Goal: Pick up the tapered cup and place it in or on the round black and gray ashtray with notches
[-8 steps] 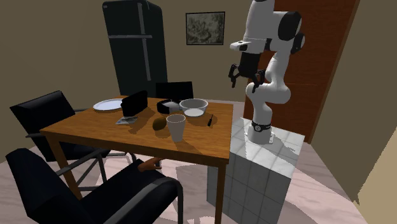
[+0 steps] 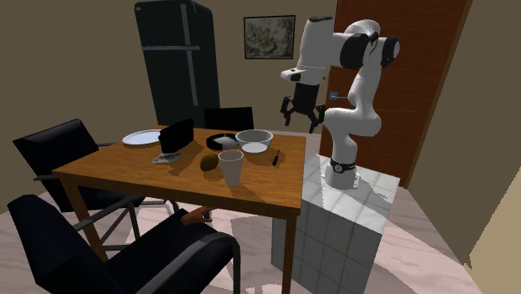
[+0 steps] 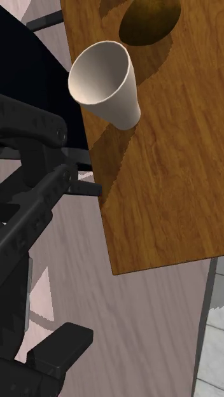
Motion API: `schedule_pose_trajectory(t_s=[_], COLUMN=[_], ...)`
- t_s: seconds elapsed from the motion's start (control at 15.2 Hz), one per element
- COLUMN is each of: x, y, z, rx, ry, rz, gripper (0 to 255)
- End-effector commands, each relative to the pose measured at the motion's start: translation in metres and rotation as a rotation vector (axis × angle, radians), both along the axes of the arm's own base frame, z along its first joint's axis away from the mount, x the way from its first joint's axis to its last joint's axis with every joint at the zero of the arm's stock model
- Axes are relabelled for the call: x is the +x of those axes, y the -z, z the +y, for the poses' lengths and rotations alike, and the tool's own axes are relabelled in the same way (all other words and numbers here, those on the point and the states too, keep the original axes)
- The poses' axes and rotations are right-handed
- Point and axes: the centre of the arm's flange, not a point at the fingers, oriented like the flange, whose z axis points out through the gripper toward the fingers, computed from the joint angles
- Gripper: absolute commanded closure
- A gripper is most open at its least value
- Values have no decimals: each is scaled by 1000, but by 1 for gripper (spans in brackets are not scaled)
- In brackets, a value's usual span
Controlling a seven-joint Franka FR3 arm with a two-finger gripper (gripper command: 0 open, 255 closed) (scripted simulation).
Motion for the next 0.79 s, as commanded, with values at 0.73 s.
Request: schedule_pose_trajectory(t_s=[0.73], x=[68], y=[84], z=[-127], rx=[-13], ry=[28], rz=[-58], gripper=[0])
